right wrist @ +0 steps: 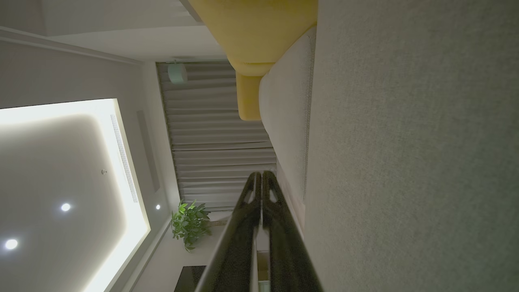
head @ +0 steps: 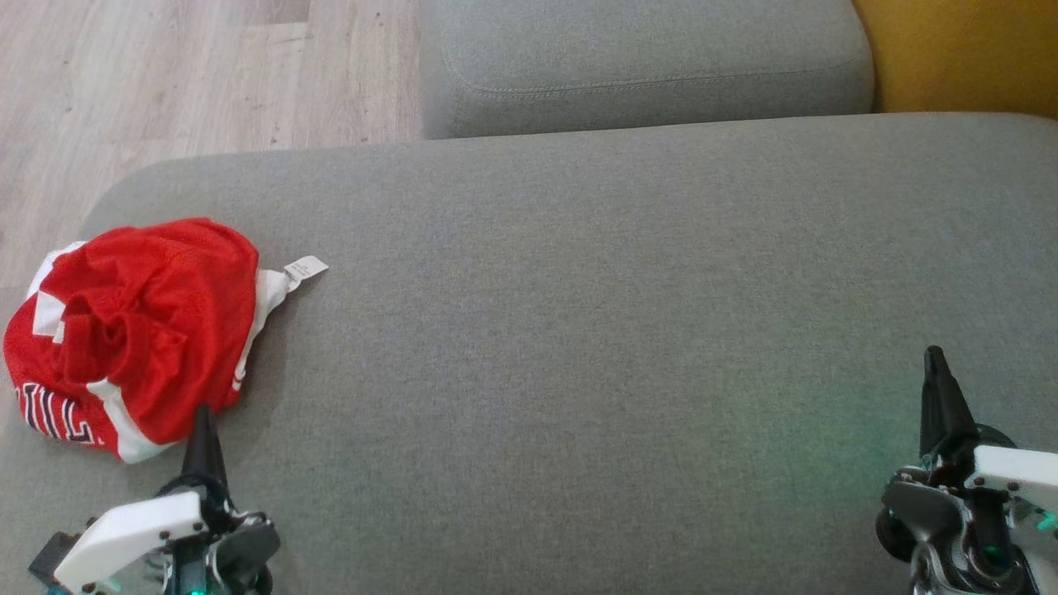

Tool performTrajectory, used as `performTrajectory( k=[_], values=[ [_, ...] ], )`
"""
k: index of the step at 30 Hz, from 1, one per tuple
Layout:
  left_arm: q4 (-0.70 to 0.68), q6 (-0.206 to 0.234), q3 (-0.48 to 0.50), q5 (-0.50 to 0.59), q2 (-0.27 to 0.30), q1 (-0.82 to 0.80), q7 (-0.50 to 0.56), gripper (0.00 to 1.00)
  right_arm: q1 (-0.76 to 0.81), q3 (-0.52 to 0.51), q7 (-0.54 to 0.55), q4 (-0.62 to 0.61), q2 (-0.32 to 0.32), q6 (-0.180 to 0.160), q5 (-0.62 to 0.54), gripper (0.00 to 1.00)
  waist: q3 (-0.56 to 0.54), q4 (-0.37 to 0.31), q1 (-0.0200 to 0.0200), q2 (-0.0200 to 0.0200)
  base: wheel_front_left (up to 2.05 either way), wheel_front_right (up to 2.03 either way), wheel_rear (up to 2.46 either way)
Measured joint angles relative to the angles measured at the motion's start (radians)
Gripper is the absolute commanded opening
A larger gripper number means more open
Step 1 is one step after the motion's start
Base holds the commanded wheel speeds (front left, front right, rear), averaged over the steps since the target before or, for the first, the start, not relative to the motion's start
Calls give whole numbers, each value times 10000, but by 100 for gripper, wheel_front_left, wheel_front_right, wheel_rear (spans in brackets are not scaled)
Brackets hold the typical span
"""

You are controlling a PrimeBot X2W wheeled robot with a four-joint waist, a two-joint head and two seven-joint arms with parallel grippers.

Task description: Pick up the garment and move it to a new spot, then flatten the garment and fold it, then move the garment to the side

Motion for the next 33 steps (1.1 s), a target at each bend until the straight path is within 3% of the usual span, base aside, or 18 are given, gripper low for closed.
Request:
performTrajectory(
  k=[3,4,5,6,7,15,24,33],
  values=[
    [0,0,0,0,0,0,0,0,0,0,0,0,0,0,0,0,0,0,0,0,0,0,0],
    [63,6,-21,-2,4,11,-6,100,12,2,-2,58,4,0,0,100,0,0,0,0,0,0,0],
    [188,10,-52,-2,0,54,-6,100,71,12,-2,173,12,0,0,100,0,0,0,0,0,0,0],
    [351,10,-65,-2,-8,138,-6,0,165,12,-2,353,35,0,0,0,0,0,0,0,0,0,0],
    [514,10,-73,-2,-13,256,-6,100,298,15,-4,520,50,0,0,100,0,0,0,0,0,0,0],
    [775,10,-161,234,-33,603,-194,100,647,259,-155,738,69,0,-174,100,-46,11,0,0,0,0,0],
    [612,25,-347,1547,-35,603,-420,100,647,334,-410,663,67,0,-1599,100,-89,18,0,0,0,0,0],
    [349,370,-516,2855,-40,608,-713,100,647,623,-694,516,67,0,-2934,100,-135,7,0,0,0,0,0]
  ],
)
